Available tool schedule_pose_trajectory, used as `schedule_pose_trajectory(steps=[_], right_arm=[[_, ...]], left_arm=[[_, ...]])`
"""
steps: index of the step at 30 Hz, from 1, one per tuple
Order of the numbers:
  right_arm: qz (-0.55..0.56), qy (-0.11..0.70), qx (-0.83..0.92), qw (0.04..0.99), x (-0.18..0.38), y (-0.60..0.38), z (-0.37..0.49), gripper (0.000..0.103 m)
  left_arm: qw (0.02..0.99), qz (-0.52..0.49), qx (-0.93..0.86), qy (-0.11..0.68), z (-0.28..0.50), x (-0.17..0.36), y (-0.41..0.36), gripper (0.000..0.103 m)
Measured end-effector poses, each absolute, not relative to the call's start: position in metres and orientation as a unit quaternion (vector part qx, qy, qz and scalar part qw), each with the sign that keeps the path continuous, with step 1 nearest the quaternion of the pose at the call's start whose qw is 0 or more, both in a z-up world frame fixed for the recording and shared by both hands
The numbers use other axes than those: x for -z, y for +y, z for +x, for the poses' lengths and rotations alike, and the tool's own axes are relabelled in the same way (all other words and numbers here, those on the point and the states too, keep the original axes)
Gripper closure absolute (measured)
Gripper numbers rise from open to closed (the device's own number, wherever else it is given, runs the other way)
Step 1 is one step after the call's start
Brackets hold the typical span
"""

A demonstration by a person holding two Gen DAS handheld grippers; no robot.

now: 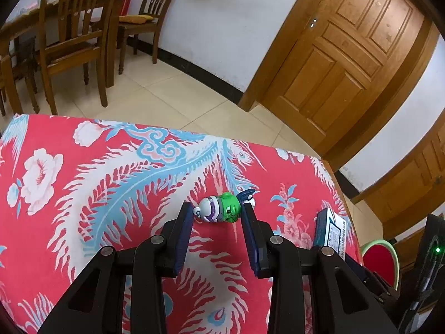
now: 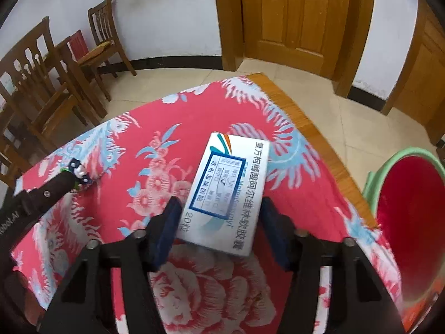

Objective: Collect trash
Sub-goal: 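Lift the toy with the left tool while the right tool grasps the white medicine box, then carry the toy and box over the red bin and open both tools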

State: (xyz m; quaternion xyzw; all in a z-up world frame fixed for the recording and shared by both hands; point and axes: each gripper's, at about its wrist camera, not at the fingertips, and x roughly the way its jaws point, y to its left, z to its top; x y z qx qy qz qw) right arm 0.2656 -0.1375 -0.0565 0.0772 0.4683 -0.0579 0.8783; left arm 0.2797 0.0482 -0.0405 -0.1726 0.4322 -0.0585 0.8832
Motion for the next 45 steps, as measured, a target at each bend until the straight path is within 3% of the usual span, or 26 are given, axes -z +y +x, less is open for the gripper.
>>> schedule_pose_trajectory(steps=[24,45], right_arm=[[0.145,0.409,0.023,0.901,0.004,-0.239,0.140,0.045],[0.215,0.373,0.114,0.895,0.016,-0.345,0.054,0.045]], left_arm=[[0.902,-0.126,0.127,0.393,0.251,-0.002,-0.003,0.067],[0.892,-0.074,0.221,0.388,0.192,-0.040,-0.113,0.067]])
